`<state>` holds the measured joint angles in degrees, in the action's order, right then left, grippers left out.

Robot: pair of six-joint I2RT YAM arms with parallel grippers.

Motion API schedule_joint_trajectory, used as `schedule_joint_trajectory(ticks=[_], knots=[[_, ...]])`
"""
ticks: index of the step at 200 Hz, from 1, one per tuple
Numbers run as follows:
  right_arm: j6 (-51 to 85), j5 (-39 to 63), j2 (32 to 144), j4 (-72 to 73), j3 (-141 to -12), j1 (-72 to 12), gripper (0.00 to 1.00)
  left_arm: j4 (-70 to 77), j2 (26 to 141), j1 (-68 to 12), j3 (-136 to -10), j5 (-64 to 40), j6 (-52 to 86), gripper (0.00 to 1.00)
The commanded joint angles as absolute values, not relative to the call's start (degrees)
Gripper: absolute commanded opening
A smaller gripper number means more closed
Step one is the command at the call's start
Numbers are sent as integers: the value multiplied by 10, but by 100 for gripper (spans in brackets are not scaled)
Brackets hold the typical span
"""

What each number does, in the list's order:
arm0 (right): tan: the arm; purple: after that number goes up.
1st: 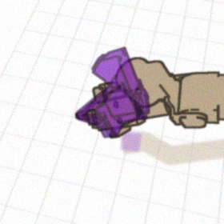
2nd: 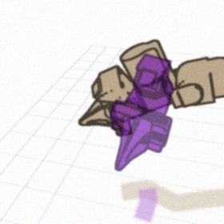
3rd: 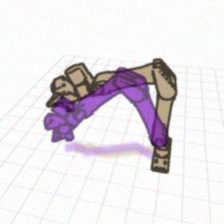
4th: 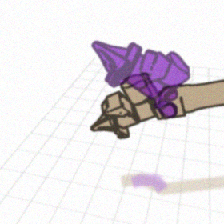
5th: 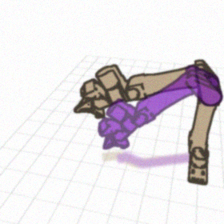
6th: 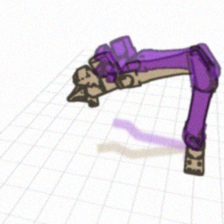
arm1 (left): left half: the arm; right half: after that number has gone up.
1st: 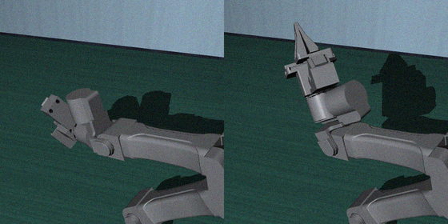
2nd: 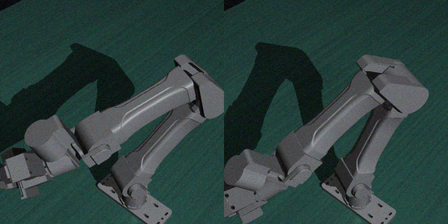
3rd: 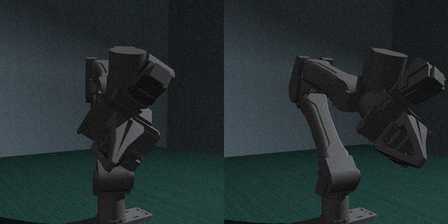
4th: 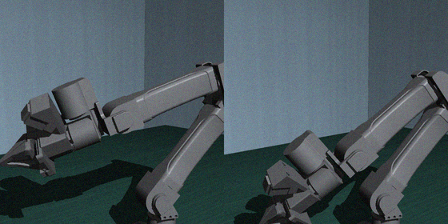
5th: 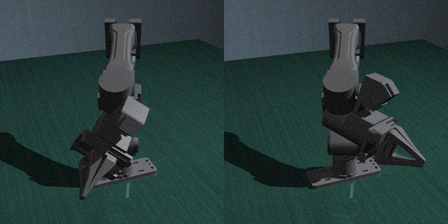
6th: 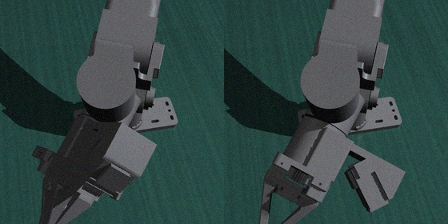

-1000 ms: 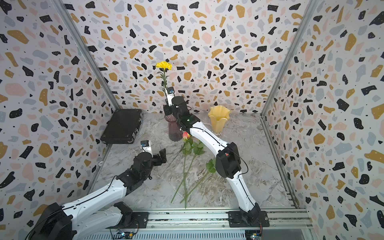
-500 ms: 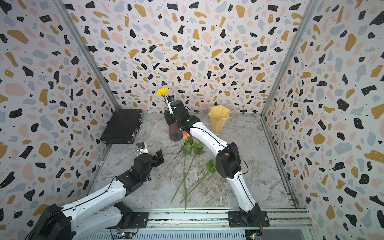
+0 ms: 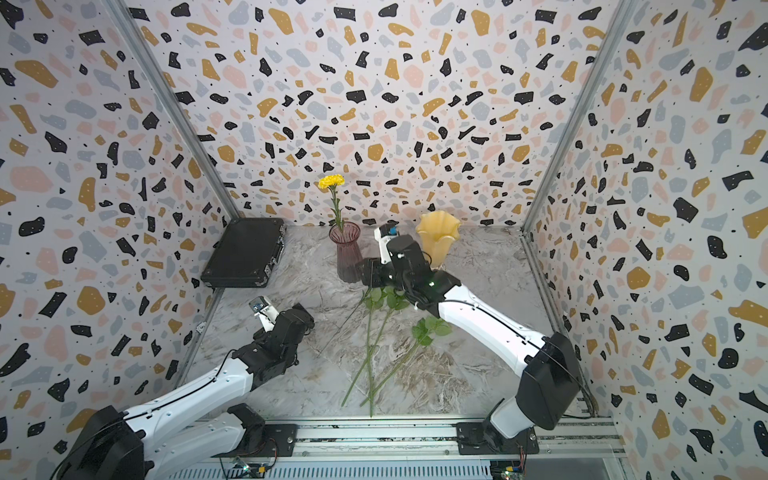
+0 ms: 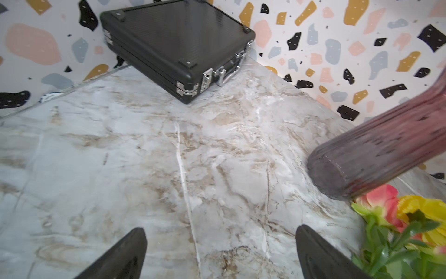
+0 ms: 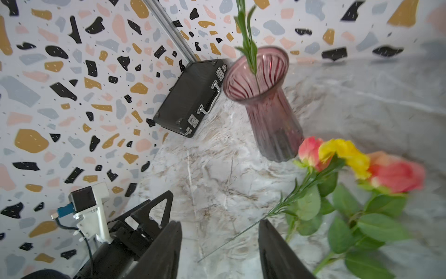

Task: Arrange the flowers in different vases according to their colors
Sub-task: Insert the flower into the vase, then pick up the flower at the center of the board.

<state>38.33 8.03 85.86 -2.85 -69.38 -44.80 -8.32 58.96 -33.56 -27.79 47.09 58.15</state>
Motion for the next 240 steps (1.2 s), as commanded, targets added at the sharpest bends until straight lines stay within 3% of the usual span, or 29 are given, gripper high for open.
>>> schedule_joint_trajectory(ticks=[1,38,92,198,210,226,240], knots=[[504,98,889,110,-620,-493,55,-198,601,-337,-315,546,727,100],[553,97,976,151,-624,-537,51,-287,585,-337,-300,607,861,99],[625,14,1040,231,-573,-549,51,-221,537,-337,-256,608,832,99],[670,-23,1189,270,-651,-534,50,-267,563,-334,-287,628,845,99],[674,-18,1206,275,-664,-529,44,-263,556,-332,-283,632,843,99],[676,-2,1223,281,-678,-520,29,-260,548,-329,-281,635,839,99],[670,5,1227,294,-675,-517,10,-246,546,-329,-277,629,831,99]])
